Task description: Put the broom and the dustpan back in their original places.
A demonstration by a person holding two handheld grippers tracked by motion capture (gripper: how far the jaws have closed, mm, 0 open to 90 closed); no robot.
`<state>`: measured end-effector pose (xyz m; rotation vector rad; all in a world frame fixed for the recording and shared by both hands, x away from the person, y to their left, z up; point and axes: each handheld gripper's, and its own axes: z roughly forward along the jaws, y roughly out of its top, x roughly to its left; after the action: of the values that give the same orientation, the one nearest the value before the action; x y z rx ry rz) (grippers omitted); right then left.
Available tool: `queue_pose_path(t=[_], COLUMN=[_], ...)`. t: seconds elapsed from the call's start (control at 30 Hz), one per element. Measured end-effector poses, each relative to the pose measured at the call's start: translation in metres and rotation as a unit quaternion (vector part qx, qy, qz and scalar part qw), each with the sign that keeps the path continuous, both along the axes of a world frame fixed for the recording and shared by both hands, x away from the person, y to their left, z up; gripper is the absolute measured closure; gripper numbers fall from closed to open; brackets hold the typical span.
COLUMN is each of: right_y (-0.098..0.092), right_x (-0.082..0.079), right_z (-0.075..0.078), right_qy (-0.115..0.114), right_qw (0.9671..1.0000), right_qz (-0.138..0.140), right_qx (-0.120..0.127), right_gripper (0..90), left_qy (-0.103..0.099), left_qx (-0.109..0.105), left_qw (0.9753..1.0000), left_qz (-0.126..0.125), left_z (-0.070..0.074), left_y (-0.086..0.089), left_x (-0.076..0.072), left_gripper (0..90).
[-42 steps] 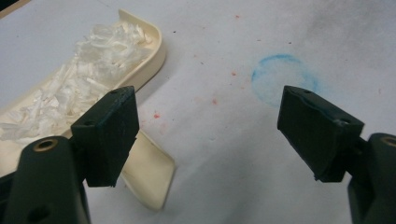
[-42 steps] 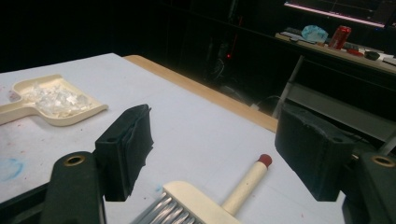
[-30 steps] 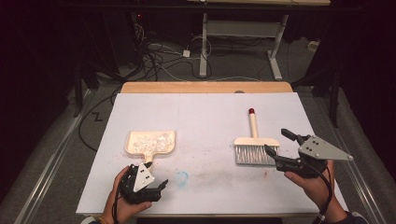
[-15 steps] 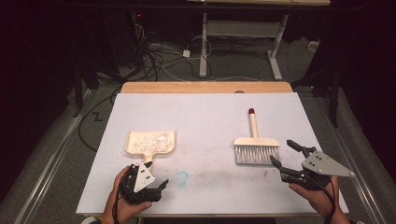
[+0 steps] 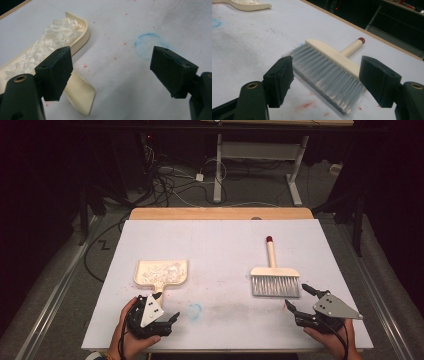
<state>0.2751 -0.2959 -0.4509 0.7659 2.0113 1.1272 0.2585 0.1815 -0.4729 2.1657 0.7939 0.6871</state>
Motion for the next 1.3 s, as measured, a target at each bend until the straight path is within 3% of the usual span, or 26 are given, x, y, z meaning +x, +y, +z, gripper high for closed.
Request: queue_pose_path(t=[0.5,1.3], right_y=[0.005,0.007], right_x=[-0.005,-0.007], right_z=[0.008,0.01], right_qy=[-0.028,-0.026], right_qw=[0.9996,0.9995], right_qz=[-0.009,0.002], right_qx=[-0.004,-0.016], right_gripper=[28.2,27.6], left_qy=[-0.003,-0.006], left_qx=[0.004,0.01], left_qw=[1.0,0.9999], left_qz=[0.002,0.005], left_z=[0.0,0.0], left_y=[0.002,-0.004], left_x=[-0.001,0.003], left_gripper=[17.1,17.1])
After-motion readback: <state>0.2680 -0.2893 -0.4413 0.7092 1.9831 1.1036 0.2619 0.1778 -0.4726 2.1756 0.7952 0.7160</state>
